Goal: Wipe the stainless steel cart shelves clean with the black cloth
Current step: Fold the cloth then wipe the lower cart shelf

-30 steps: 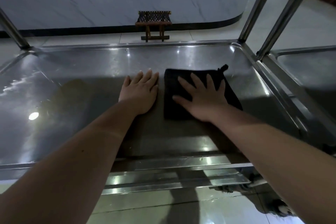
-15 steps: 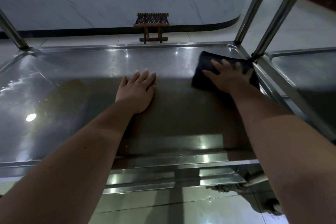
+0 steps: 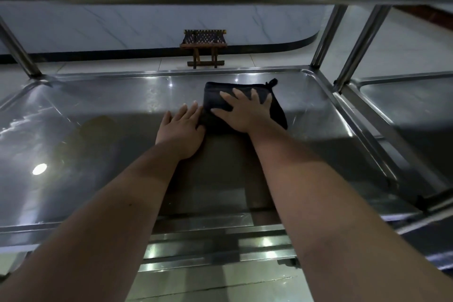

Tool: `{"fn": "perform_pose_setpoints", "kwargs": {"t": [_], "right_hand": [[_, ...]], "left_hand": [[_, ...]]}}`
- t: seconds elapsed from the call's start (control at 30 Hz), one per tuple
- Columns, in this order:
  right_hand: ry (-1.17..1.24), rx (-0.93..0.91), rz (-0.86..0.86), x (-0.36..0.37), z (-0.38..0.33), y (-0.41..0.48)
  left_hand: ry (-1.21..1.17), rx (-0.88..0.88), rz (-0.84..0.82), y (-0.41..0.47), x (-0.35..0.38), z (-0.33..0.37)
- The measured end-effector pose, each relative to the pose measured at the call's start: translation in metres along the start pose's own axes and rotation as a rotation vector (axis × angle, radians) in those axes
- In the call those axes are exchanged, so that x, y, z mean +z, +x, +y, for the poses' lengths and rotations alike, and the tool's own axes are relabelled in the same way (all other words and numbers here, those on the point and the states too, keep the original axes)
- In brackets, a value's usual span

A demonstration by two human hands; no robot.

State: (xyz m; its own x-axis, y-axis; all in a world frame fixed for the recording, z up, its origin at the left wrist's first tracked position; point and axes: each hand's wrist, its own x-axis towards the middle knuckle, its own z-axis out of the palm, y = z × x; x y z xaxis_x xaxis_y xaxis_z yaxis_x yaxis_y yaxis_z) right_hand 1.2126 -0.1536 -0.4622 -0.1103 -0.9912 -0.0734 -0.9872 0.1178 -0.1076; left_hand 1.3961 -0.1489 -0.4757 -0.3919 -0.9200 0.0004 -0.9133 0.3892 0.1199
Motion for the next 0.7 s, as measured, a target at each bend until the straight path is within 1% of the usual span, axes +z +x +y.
{"fn": "perform_pose_setpoints", "kwargs": {"t": [0.07,0.1,0.2,0.27,0.37,0.47,0.6,0.7], "right_hand": [[-0.001,0.019,0.018,-0.005,0.024,0.001],[0.000,0.063,0.031,-0.007,0.043,0.002],[0.014,0.278,0.018,-0.014,0.111,-0.009],[0.008,0.338,-0.010,-0.015,0.142,-0.024],[-0.024,0.279,-0.015,-0.011,0.151,-0.051],[-0.024,0.207,-0.035,-0.004,0.149,-0.098],[-0.030,0.154,-0.140,0.001,0.149,-0.172],[0.000,0.111,-0.201,0.004,0.144,-0.203]], "left_hand": [[0.004,0.007,0.000,0.001,0.001,0.000],[0.009,0.010,0.002,0.001,0.002,0.000],[0.010,0.016,0.013,0.002,0.005,-0.002],[0.008,0.020,0.021,0.004,0.007,-0.002],[0.011,0.023,0.025,0.005,0.008,-0.004],[0.004,0.038,0.023,0.006,0.010,-0.006],[-0.002,0.022,0.026,0.007,0.009,-0.005],[0.015,0.014,0.029,0.005,0.008,-0.002]]}}
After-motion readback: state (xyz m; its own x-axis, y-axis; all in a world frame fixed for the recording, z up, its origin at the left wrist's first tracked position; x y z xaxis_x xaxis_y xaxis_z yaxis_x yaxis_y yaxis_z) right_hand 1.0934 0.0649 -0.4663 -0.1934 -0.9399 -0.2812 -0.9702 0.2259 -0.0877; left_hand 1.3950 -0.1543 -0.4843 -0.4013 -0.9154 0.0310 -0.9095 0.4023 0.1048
